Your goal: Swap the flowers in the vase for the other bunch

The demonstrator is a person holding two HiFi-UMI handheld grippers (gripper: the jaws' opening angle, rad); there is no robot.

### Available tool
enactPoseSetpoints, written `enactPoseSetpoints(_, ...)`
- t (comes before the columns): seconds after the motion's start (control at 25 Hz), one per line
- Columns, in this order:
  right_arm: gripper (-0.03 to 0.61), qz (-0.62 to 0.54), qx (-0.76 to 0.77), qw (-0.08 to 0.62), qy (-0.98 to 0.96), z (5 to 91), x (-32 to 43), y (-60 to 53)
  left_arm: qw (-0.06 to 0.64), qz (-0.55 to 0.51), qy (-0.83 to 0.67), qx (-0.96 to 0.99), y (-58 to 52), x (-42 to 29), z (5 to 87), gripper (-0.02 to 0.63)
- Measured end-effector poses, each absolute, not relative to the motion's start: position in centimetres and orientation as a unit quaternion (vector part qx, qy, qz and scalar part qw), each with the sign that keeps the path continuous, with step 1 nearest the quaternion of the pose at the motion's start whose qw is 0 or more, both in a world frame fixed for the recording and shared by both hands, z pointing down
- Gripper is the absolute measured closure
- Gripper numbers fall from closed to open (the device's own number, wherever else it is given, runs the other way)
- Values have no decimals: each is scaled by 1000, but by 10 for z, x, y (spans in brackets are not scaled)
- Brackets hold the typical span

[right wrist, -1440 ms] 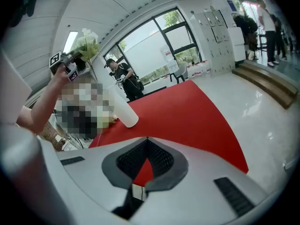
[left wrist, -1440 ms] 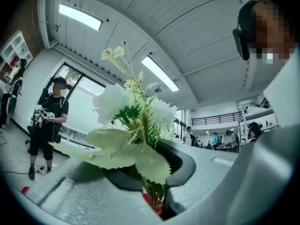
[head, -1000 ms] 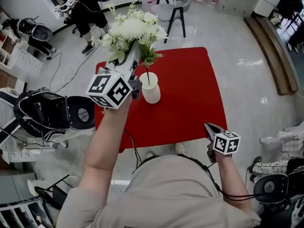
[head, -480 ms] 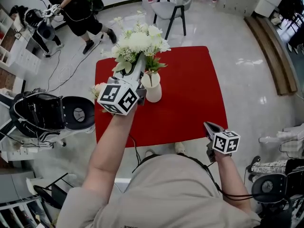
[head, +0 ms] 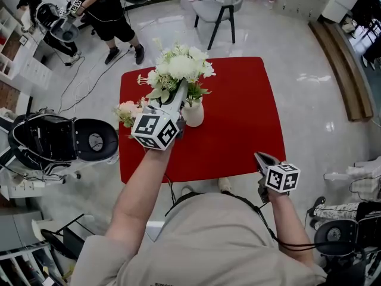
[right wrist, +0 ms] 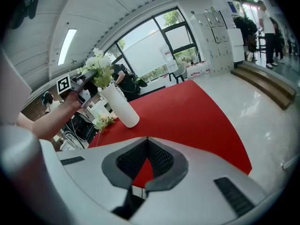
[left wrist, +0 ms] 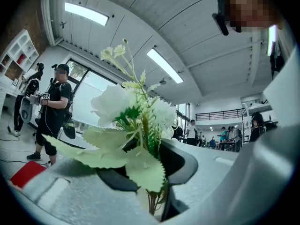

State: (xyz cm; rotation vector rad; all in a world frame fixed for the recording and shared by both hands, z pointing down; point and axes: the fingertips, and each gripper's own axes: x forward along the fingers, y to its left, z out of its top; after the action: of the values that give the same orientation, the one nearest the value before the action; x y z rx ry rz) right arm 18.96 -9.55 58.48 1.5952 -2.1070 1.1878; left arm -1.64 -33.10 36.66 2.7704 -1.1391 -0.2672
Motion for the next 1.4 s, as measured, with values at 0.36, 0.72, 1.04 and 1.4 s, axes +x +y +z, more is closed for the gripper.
enactPoseSetpoints(0.36,565,409,536,124,-728,590,191,-98,63,-40,-375,924,-316,-4,398,408)
enactPoseSetpoints(0.72,565,407,518,128,-741,594,184,-100,75,0,-362,929,-292,4,429,316)
enactPoseSetpoints(1.04,565,396,506,134,-755,589,166,-101,92,26,-361,928,-271,-10,451,295)
enactPoseSetpoints(1.4,565,382,493,145,-768,575,146,-92,131,39,-362,922,-232,-32,469,295)
